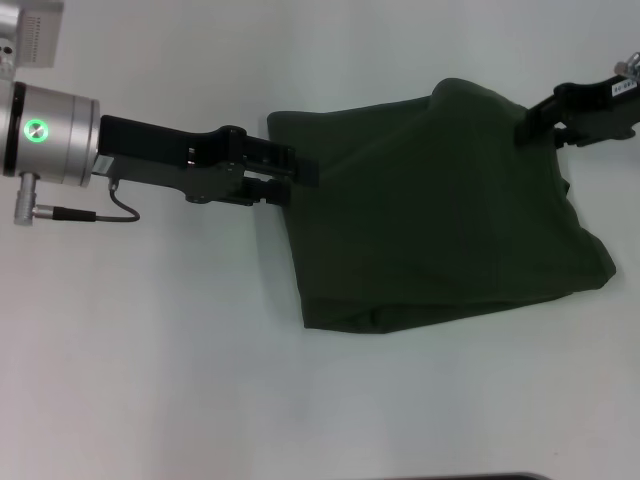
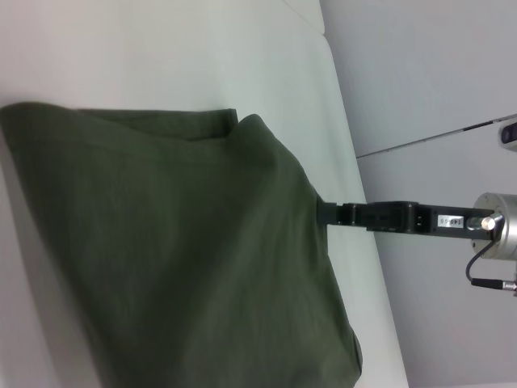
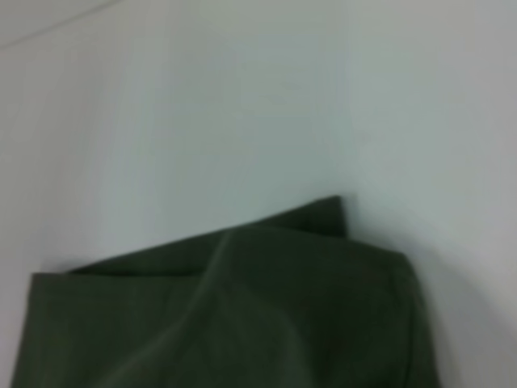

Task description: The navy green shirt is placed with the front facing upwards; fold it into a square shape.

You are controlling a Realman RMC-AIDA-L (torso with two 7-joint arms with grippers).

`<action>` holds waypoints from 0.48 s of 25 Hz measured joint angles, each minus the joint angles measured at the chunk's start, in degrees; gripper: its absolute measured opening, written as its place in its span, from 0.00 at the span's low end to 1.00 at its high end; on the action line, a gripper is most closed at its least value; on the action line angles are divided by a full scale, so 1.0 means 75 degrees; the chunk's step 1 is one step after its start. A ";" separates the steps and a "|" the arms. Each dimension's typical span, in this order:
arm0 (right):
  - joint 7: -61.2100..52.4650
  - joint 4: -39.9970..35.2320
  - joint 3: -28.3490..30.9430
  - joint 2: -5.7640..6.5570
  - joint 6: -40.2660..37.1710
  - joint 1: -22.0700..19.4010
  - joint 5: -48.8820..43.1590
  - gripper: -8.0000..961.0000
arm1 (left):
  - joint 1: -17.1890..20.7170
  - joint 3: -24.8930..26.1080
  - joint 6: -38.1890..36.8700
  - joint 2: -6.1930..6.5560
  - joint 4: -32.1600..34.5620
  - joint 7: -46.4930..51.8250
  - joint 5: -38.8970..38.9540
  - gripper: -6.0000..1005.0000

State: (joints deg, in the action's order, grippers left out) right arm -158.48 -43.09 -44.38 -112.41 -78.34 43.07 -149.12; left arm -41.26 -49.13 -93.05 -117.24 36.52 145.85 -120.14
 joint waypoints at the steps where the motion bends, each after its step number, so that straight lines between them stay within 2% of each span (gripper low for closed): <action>1: 0.0002 -0.0014 0.0000 0.0000 0.0000 0.0000 0.0059 0.46 | 0.0004 0.0000 0.0001 -0.0001 -0.0016 -0.0006 0.0000 0.58; 12: 0.0013 -0.0235 -0.0044 -0.0042 0.0180 0.0007 0.0287 0.46 | -0.0002 -0.0005 0.0036 -0.0001 -0.0030 -0.0014 0.0000 0.58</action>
State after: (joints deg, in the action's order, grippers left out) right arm -158.38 -44.85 -44.71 -112.72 -76.99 43.12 -146.97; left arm -41.28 -49.17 -92.78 -117.24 36.29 145.74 -120.15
